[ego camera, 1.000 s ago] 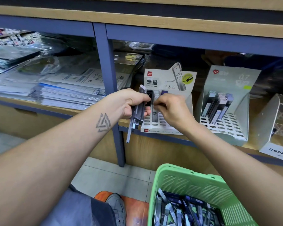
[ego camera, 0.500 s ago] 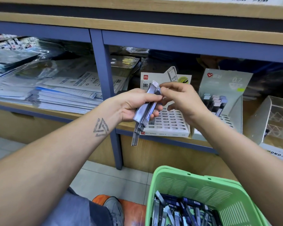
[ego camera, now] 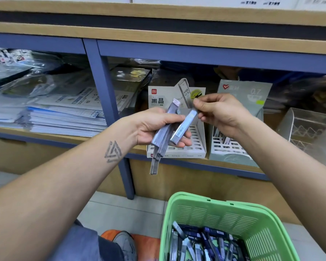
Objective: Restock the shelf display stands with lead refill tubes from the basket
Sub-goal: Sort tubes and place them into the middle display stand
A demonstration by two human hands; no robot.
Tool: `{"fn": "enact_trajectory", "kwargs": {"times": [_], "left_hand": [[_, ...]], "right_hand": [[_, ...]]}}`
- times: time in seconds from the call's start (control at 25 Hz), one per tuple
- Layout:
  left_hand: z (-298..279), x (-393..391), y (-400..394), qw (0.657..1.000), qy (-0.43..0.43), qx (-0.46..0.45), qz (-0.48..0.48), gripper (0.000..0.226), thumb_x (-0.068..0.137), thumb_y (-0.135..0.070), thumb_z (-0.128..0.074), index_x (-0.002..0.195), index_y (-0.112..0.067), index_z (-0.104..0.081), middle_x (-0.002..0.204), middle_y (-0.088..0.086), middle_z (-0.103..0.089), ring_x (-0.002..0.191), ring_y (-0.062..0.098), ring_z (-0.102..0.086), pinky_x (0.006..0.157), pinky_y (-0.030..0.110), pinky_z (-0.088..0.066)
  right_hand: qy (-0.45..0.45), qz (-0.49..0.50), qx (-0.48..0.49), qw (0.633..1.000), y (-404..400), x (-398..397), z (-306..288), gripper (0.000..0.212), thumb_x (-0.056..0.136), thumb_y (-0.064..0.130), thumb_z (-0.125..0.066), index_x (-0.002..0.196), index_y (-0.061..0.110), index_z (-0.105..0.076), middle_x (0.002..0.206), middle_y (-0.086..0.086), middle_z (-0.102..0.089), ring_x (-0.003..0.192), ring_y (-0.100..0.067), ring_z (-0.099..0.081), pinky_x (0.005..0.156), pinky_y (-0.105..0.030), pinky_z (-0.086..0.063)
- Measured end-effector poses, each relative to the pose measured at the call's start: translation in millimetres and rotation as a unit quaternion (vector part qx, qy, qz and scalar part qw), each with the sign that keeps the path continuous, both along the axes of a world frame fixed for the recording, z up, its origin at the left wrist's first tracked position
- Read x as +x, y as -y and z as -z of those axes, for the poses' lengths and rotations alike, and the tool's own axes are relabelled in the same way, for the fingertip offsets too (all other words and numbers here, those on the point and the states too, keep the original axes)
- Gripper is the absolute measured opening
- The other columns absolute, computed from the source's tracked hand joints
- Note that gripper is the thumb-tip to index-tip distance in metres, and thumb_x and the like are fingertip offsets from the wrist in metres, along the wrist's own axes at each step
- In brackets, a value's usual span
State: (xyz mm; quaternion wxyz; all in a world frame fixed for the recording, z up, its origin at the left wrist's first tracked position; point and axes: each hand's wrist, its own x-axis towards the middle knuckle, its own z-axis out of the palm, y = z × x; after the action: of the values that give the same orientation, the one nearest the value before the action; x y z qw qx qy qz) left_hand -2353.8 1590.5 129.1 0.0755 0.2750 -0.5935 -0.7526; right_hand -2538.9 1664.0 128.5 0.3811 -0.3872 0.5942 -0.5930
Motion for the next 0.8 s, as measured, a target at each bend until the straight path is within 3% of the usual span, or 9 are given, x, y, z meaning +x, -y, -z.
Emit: {"fn": "enact_trajectory", "kwargs": {"times": [0.08, 0.16, 0.24, 0.32, 0.44, 0.64, 0.8], "left_hand": [[0, -5, -1, 1.0, 0.014, -0.004, -0.009, 0.025, 0.103, -0.017, -0.052, 0.109, 0.006, -0.055, 0.09, 0.027, -0.071, 0.082, 0.041, -0.074, 0.073, 0.046, -0.062], [1, -12, -3, 0.998, 0.047, -0.026, -0.029, 0.016, 0.103, -0.014, -0.053, 0.107, 0.0, -0.05, 0.091, 0.028, -0.071, 0.077, 0.041, -0.074, 0.063, 0.043, -0.063], [4, -25, -4, 0.992, 0.09, -0.079, -0.038, 0.014, 0.101, -0.014, -0.056, 0.104, -0.002, -0.048, 0.081, 0.023, -0.071, 0.054, 0.028, -0.068, 0.045, 0.029, -0.055], [6, -43, -7, 0.989, 0.097, -0.098, -0.046, 0.014, 0.099, -0.015, -0.061, 0.102, -0.006, -0.05, 0.068, 0.012, -0.063, 0.042, 0.017, -0.052, 0.038, 0.022, -0.043], [8, -73, -17, 0.991, 0.101, -0.063, -0.06, 0.016, 0.097, -0.018, -0.064, 0.092, -0.013, -0.05, 0.057, 0.001, -0.047, 0.039, 0.011, -0.043, 0.037, 0.018, -0.037], [18, -116, -32, 0.99, 0.132, -0.027, -0.034, 0.036, 0.098, -0.037, -0.06, 0.072, -0.018, -0.045, 0.048, -0.004, -0.042, 0.036, 0.007, -0.04, 0.035, 0.014, -0.034], [21, -138, -38, 0.991, 0.127, -0.017, -0.042, 0.04, 0.103, -0.044, -0.047, 0.072, -0.018, -0.044, 0.046, -0.004, -0.041, 0.034, 0.008, -0.04, 0.035, 0.014, -0.033]], "right_hand": [[0.019, 0.013, -0.011, 1.0, -8, -16, -7, 0.006, 0.092, 0.006, -0.069, 0.096, 0.001, -0.071, 0.078, -0.01, -0.068, 0.058, -0.011, -0.058, 0.056, -0.018, -0.053], [0.006, 0.03, -0.017, 0.999, -19, -35, -13, 0.014, 0.092, 0.006, -0.068, 0.103, -0.001, -0.071, 0.081, -0.012, -0.07, 0.06, -0.011, -0.06, 0.057, -0.018, -0.054], [-0.04, 0.048, -0.019, 0.998, -32, -58, -17, 0.015, 0.09, 0.007, -0.071, 0.104, 0.002, -0.072, 0.081, -0.011, -0.071, 0.06, -0.012, -0.062, 0.058, -0.019, -0.056], [-0.119, 0.066, -0.016, 0.991, -47, -82, -17, 0.012, 0.087, 0.007, -0.075, 0.099, 0.005, -0.072, 0.08, -0.01, -0.071, 0.059, -0.015, -0.064, 0.059, -0.022, -0.058], [-0.226, 0.1, -0.007, 0.969, -63, -108, -8, 0.013, 0.084, 0.009, -0.08, 0.093, 0.004, -0.071, 0.08, -0.015, -0.073, 0.062, -0.02, -0.069, 0.064, -0.029, -0.061], [-0.356, 0.132, -0.015, 0.925, -66, -125, 11, 0.012, 0.084, 0.01, -0.081, 0.085, 0.016, -0.071, 0.08, -0.007, -0.073, 0.067, -0.02, -0.073, 0.067, -0.031, -0.062], [-0.393, 0.152, -0.038, 0.906, -58, -130, 17, 0.01, 0.082, 0.01, -0.081, 0.09, 0.011, -0.074, 0.08, -0.009, -0.074, 0.065, -0.018, -0.072, 0.065, -0.03, -0.057]]}}
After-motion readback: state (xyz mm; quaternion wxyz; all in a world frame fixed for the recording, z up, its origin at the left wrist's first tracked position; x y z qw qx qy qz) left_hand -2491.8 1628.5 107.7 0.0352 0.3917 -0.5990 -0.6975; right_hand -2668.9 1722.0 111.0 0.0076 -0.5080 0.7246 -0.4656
